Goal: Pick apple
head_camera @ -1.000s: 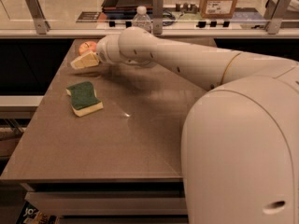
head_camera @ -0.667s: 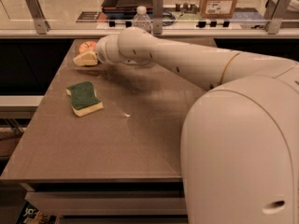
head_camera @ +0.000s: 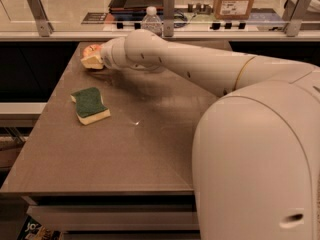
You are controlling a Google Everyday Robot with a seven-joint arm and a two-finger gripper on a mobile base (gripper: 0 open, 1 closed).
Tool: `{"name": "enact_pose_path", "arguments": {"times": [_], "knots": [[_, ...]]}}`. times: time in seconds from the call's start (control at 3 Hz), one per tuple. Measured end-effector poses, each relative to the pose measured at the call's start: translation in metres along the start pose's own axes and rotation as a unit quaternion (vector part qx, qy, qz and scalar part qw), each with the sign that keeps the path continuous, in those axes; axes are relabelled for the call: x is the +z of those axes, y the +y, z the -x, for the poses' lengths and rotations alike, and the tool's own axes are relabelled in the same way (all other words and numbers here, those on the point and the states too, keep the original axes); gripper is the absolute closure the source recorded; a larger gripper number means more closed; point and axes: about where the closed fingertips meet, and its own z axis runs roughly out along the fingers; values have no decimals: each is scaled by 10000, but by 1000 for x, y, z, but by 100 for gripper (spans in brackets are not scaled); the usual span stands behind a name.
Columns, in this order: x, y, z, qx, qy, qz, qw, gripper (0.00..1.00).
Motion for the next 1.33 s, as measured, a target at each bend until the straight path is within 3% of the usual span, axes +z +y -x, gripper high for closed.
{"name": "enact_pose_path", "arguments": {"times": [0.33, 0.67, 1.33], "knots": [[1, 2, 0, -1, 2, 15, 10000, 92], [2, 3, 0, -1, 3, 28, 10000, 100], [-10, -2, 14, 31, -315, 339, 9989, 100]]}}
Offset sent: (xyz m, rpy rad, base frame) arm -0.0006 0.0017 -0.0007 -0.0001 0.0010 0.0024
